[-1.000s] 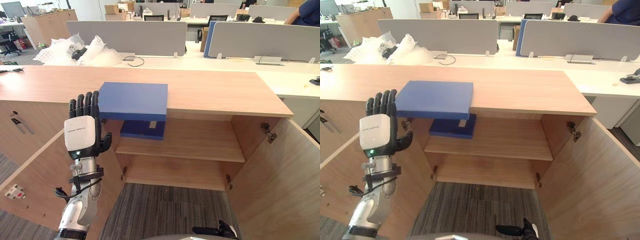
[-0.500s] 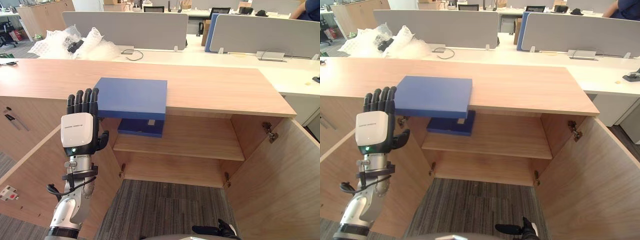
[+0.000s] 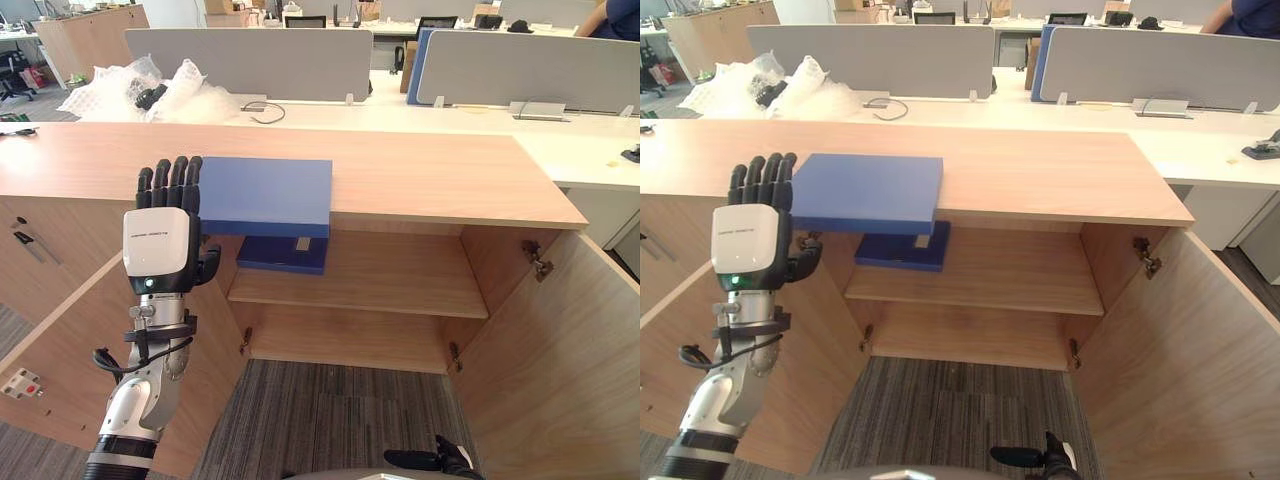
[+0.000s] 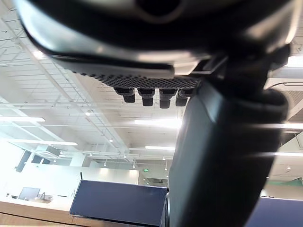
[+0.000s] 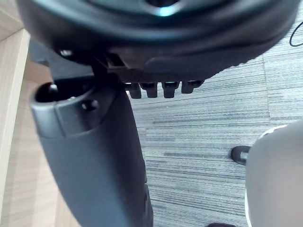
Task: Walk over to the cabinet, pick up the folder, carry it to the office cabinet, place the folder inside the office cabinet, then close the office cabinet door
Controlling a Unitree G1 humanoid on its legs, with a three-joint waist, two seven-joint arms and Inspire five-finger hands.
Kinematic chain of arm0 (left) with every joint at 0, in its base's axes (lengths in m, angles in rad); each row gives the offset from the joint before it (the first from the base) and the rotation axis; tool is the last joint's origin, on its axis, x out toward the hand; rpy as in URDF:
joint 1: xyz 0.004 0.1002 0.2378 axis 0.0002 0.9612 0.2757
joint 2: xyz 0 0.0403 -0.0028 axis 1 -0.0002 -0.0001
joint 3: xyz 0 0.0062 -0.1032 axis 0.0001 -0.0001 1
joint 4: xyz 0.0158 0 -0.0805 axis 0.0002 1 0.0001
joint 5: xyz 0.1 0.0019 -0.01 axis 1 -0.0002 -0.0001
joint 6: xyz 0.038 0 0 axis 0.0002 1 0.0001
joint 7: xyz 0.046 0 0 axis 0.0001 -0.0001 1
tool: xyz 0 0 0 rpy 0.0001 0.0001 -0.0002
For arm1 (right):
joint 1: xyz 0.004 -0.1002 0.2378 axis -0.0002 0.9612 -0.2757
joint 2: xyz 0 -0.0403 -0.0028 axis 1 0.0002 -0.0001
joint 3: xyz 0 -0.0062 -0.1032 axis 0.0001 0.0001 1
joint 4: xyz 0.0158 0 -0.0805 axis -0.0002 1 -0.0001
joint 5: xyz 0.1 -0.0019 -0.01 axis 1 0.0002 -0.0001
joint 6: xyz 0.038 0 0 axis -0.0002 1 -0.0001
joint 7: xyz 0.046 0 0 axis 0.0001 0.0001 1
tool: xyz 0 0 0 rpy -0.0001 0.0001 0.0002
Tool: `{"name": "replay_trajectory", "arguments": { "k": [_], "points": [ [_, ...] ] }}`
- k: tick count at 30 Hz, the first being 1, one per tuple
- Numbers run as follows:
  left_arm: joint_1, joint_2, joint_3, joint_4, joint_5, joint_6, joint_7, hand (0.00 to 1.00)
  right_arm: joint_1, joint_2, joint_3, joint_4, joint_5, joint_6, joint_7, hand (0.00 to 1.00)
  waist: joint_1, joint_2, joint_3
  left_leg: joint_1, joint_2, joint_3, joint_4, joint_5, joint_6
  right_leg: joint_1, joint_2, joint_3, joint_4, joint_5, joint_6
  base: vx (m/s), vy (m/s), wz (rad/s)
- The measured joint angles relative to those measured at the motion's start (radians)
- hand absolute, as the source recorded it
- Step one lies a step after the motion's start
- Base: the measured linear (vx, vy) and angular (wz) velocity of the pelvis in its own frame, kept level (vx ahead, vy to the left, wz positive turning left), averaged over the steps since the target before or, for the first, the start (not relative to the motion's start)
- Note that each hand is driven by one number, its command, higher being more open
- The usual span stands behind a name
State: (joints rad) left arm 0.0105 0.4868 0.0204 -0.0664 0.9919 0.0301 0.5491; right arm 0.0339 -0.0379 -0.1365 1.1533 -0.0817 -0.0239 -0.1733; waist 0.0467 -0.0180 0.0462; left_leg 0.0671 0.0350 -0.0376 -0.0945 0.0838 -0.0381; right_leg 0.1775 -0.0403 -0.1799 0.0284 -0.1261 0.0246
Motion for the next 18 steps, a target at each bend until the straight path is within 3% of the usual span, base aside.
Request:
{"name": "replay_trajectory", "arguments": {
  "k": [18],
  "points": [
    [-0.121,0.001,-0.057,0.109,-0.022,-0.007,-0.025,1.00,-0.003,-0.001,-0.002,-0.004,0.001,0.000,0.000,1.00,-0.016,-0.001,0.001,0.007,0.003,0.017,0.000,-0.001,-0.001,-0.001,0.001,0.016,0.001,0.002,-0.001,0.00,0.000,-0.02]
  ]
}}
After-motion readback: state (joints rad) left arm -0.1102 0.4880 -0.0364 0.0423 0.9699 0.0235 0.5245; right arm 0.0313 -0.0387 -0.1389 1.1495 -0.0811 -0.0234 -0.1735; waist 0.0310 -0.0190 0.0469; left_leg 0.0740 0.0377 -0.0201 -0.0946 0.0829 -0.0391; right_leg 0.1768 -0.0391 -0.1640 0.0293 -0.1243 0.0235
